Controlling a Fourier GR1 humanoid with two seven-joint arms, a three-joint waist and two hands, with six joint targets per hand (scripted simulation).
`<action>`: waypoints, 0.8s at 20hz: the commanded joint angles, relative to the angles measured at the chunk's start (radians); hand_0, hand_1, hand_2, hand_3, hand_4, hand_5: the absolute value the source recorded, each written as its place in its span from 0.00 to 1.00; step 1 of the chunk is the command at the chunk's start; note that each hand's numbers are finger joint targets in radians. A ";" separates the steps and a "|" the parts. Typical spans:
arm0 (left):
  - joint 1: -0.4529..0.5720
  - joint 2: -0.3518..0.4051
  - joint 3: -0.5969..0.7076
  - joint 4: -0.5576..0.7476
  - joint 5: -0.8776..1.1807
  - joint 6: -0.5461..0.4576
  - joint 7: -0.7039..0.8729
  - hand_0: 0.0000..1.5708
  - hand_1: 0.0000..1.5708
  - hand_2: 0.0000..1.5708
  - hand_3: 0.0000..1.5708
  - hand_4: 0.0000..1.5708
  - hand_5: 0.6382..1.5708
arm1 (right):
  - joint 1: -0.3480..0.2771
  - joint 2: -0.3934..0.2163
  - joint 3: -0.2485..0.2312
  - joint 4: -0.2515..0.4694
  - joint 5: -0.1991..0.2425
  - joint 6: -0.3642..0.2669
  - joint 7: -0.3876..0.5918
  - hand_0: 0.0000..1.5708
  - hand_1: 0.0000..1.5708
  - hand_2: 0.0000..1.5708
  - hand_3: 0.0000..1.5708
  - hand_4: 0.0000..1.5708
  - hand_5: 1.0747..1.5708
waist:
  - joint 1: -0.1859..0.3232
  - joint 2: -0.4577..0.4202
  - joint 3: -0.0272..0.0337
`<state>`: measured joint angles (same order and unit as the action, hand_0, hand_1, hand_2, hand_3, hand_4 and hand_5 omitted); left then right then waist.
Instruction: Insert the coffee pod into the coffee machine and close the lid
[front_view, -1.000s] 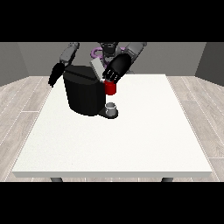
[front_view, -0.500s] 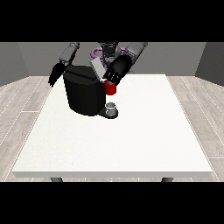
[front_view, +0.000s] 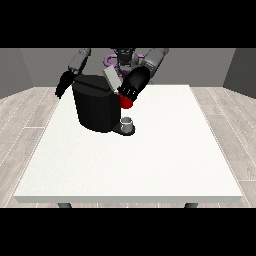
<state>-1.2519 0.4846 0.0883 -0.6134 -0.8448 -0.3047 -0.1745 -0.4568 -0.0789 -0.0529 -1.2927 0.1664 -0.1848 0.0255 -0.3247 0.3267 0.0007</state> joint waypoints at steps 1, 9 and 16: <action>-0.059 0.019 0.023 0.000 0.009 0.002 -0.013 0.71 0.71 0.71 0.62 0.00 1.00 | -0.026 0.017 0.003 0.007 0.006 -0.018 -0.024 0.00 0.00 0.00 0.00 0.03 1.00 | -0.003 0.045 -0.0004; -0.023 0.013 0.036 0.014 0.000 0.078 -0.054 0.77 0.77 0.75 0.62 0.00 1.00 | -0.010 -0.022 0.023 -0.030 0.026 0.014 0.005 0.00 0.00 0.00 0.00 0.00 1.00 | -0.043 0.047 -0.0009; -0.040 0.040 0.002 -0.020 -0.040 0.090 -0.118 0.69 0.69 0.68 0.51 0.00 1.00 | -0.057 -0.020 -0.008 0.007 0.020 -0.011 0.010 0.00 0.00 0.00 0.00 0.12 1.00 | 0.001 0.077 -0.0006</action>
<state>-1.2952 0.5174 0.1018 -0.6347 -0.8611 -0.2543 -0.2657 -0.5085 -0.1003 -0.0612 -1.2865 0.1796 -0.1873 0.0300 -0.3272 0.3893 0.0016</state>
